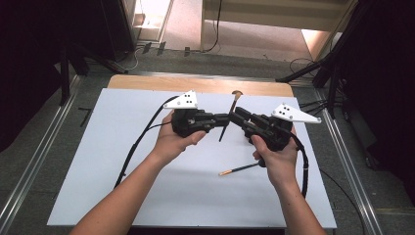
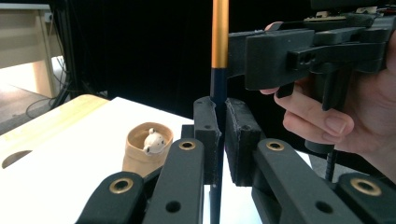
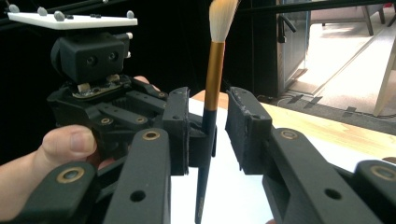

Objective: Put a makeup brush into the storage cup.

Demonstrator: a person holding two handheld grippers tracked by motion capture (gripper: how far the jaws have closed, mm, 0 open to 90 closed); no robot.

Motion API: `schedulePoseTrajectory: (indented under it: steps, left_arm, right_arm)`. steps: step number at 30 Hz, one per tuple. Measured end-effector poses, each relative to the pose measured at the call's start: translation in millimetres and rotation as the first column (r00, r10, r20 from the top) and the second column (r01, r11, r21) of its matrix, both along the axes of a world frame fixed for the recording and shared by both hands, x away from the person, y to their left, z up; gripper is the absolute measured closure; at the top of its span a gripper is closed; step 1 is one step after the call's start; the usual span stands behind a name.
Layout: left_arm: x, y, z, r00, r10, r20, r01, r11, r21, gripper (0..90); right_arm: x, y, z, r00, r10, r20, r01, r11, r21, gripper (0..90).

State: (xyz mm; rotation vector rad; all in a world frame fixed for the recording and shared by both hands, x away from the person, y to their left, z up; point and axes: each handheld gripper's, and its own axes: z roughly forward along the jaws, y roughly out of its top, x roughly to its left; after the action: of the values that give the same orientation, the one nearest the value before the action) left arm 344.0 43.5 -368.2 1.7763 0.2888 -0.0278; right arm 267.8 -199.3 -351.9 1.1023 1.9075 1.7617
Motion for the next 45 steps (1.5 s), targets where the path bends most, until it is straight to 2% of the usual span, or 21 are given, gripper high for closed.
schedulePoseTrajectory:
  steps: [20, 26, 34, 35, 36, 37, 39, 42, 45]
  left_arm:
    - [-2.1, -6.7, -3.1, 0.9999, -0.003, 0.011, 0.003, 0.9999, -0.011, 85.0]
    - [-2.1, -7.0, -3.6, 0.9998, -0.003, 0.018, 0.003, 0.9999, -0.013, 85.0]
    - [-1.2, -7.9, -4.4, 0.9987, 0.0, 0.052, 0.001, 1.0, -0.006, 83.2]
    - [-1.2, -8.6, -5.3, 0.9976, 0.016, 0.067, -0.016, 0.9999, -0.001, 78.9]
    - [-1.6, -9.1, -5.6, 0.9964, 0.035, 0.078, -0.037, 0.9991, 0.022, 68.1]
    - [-1.9, -9.8, -6.5, 0.9959, 0.037, 0.082, -0.039, 0.999, 0.024, 63.0]
    - [-2.5, -10.1, -7.2, 0.9959, 0.03, 0.085, -0.034, 0.9985, 0.042, 51.2]
    - [-4.7, -9.8, -7.7, 0.9966, 0.034, 0.076, -0.037, 0.9985, 0.04, 32.6]
    - [-5.9, -9.0, -7.7, 0.9972, 0.031, 0.068, -0.035, 0.9975, 0.061, 13.9]
  right_arm:
    - [3.2, 1.6, -1.4, 0.9998, -0.018, -0.006, 0.018, 0.9997, 0.016, 77.7]
    - [4.3, 1.5, -2.2, 0.9997, -0.026, -0.002, 0.026, 0.9997, 0.004, 84.3]
    - [3.6, 1.5, -1.7, 0.9992, -0.029, 0.026, 0.029, 0.9994, -0.02, 85.0]
    - [3.7, 1.5, -1.8, 0.999, -0.032, 0.031, 0.033, 0.9992, -0.022, 85.0]
    - [3.7, 1.3, -1.7, 0.9987, -0.037, 0.036, 0.037, 0.9991, -0.021, 84.9]
    - [3.5, 0.9, -1.4, 0.9985, -0.039, 0.038, 0.039, 0.9991, -0.017, 85.0]
    - [3.8, 0.1, -0.7, 0.9977, -0.046, 0.05, 0.047, 0.9987, -0.02, 84.9]
    - [4.4, -0.9, -0.6, 0.997, -0.054, 0.055, 0.056, 0.9982, -0.023, 85.0]
    - [5.3, -2.6, -0.7, 0.9964, -0.06, 0.059, 0.061, 0.9979, -0.023, 84.9]
